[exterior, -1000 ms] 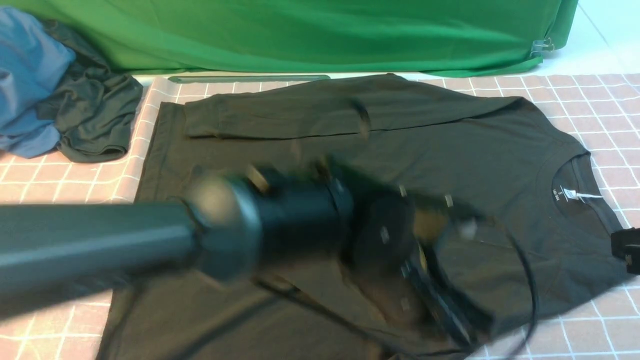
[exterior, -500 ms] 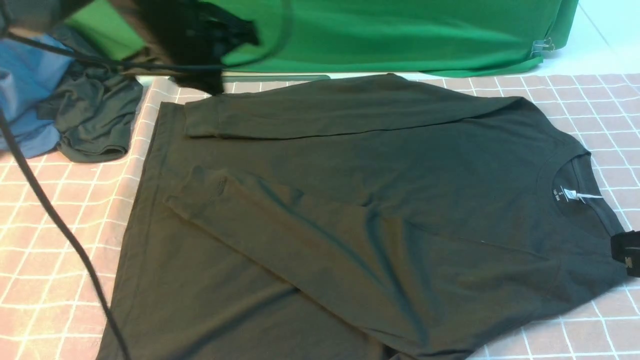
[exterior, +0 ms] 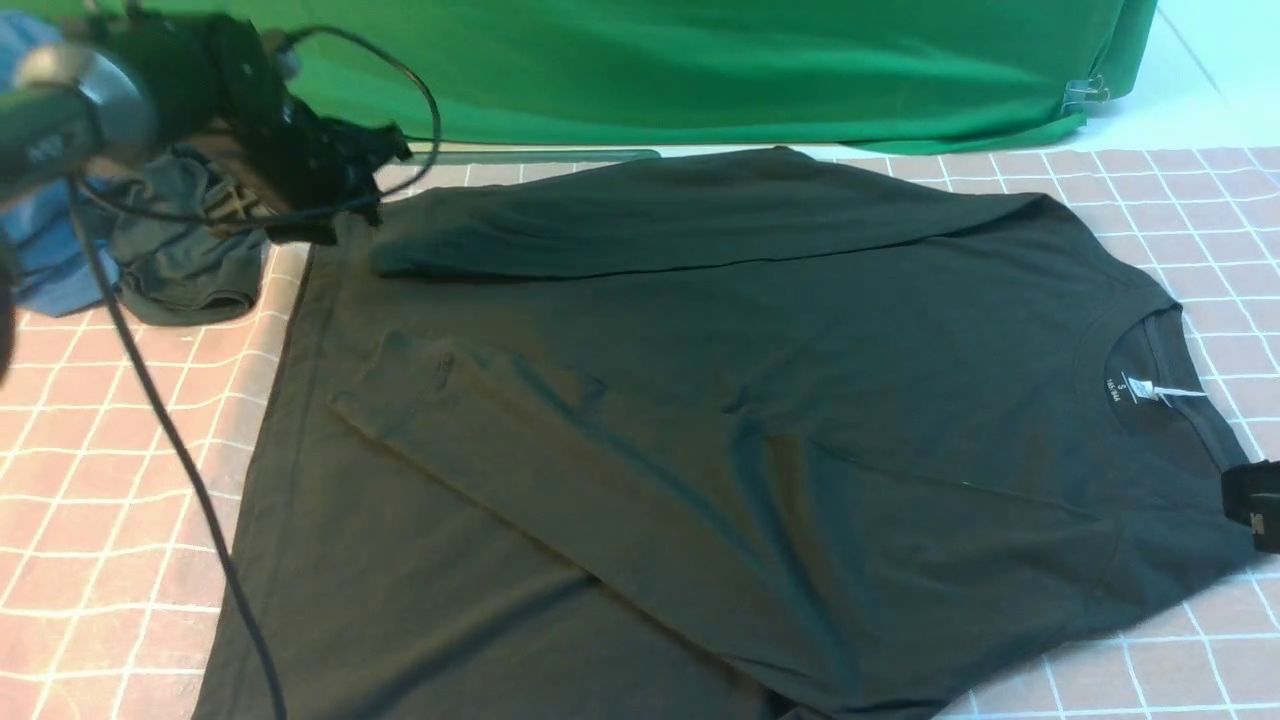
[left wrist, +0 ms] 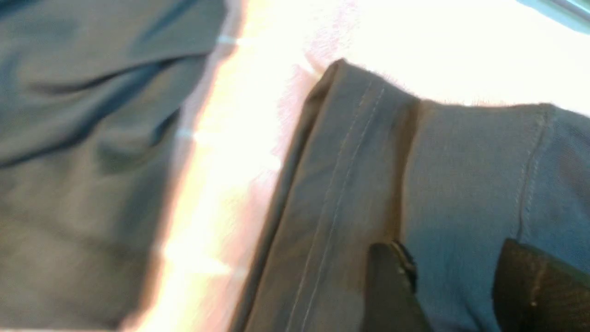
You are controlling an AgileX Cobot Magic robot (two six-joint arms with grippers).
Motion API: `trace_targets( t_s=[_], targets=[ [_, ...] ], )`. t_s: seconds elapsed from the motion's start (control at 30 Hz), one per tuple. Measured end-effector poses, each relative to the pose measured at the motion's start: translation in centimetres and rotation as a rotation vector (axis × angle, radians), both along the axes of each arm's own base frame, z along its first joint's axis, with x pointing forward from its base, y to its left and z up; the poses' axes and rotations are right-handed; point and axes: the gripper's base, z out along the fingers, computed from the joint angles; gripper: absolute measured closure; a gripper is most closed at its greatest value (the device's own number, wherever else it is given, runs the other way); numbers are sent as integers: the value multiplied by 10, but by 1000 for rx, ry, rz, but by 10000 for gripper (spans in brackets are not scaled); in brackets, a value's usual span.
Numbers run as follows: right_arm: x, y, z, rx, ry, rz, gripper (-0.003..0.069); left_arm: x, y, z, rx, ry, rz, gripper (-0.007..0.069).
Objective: Fold a long-sleeved shirt over a pink coffee tablecloth.
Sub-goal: 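Grab the top left corner of the dark shirt with the left gripper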
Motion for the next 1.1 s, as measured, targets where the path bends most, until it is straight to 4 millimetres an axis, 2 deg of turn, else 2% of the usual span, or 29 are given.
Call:
trace_targets(
  t_s=[0.1,0.2,0.4,0.47,0.6,0.7,0.8,1.1],
  targets=[
    [0,0,0,0,-3,-1,515,4,-2,-14,9,2,-31,211],
    [1,0,1,2,-9,-3,515,5,-2,-25,19,18,-42,206],
    [1,0,1,2,-10,-4,515,8,-1,-29,45,6,-58,214],
    [1,0,1,3,-12,-5,515,8,-1,-30,49,5,-68,248],
    [1,0,1,5,-19,-9,515,7,-3,-30,58,16,-120,471],
    [1,0,1,6,-19,-9,515,5,-5,-29,59,38,-145,585],
    [1,0,1,10,-18,-12,515,1,-5,-21,53,58,-149,599],
    [2,0,2,13,-24,-16,515,-23,-7,50,32,36,-163,596]
  ],
)
